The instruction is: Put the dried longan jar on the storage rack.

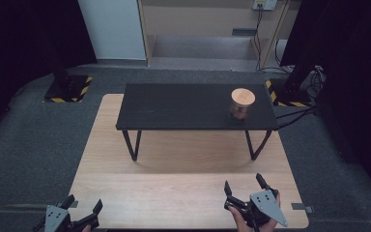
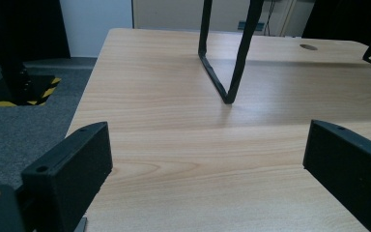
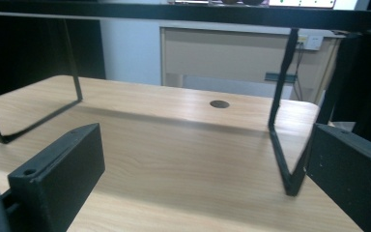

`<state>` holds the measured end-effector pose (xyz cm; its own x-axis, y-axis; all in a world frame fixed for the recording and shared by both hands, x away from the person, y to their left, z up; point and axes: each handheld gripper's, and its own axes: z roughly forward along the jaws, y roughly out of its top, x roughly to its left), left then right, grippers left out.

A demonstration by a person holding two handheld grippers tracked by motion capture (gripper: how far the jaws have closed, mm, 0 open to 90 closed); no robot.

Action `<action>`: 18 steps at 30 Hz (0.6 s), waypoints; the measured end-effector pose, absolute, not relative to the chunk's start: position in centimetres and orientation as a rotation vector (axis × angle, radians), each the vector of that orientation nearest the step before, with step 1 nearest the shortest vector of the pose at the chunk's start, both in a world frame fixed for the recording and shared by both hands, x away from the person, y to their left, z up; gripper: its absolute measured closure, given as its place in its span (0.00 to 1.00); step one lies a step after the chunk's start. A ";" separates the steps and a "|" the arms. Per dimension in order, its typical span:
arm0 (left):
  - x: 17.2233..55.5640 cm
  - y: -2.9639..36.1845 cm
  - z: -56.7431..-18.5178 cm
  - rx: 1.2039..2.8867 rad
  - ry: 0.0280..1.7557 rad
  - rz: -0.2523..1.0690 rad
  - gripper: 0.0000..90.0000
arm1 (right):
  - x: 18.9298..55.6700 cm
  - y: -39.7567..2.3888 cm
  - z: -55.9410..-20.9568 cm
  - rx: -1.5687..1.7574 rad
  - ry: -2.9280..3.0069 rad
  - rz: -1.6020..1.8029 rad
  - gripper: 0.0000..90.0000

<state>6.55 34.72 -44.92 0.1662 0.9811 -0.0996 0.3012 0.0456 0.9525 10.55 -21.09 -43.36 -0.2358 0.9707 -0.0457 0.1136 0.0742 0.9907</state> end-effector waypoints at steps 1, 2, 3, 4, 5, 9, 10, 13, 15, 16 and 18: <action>6.6 34.7 -44.9 1.444 1.319 0.863 0.02 | 10.3 -21.2 -43.6 1.135 1.498 1.277 0.01; 6.6 34.7 -44.8 1.445 1.320 0.865 0.02 | 10.1 -21.3 -43.9 1.135 1.494 1.280 0.01; 6.7 34.7 -44.7 1.448 1.322 0.866 0.02 | 10.0 -21.4 -44.1 1.136 1.494 1.281 0.01; 6.8 34.7 -44.7 1.449 1.323 0.865 0.02 | 9.8 -21.4 -44.4 1.136 1.492 1.281 0.01; 6.9 34.6 -44.6 1.448 1.327 0.865 0.02 | 9.7 -21.5 -44.7 1.137 1.487 1.284 0.01; 7.1 34.7 -44.5 1.447 1.326 0.871 0.02 | 9.4 -21.5 -45.3 1.137 1.476 1.289 0.01; 7.1 34.7 -44.4 1.447 1.326 0.874 0.02 | 9.4 -21.6 -45.4 1.141 1.476 1.290 0.01; 7.2 34.7 -44.3 1.446 1.327 0.874 0.02 | 9.3 -21.7 -45.7 1.152 1.468 1.295 0.01; 7.3 34.6 -44.2 1.448 1.326 0.875 0.02 | 9.3 -21.8 -45.9 1.157 1.466 1.296 0.01; 7.3 34.6 -44.2 1.449 1.326 0.873 0.02 | 9.3 -21.9 -46.0 1.161 1.468 1.298 0.01; 7.4 34.5 -44.2 1.452 1.325 0.870 0.02 | 9.2 -22.0 -46.1 1.161 1.470 1.295 0.01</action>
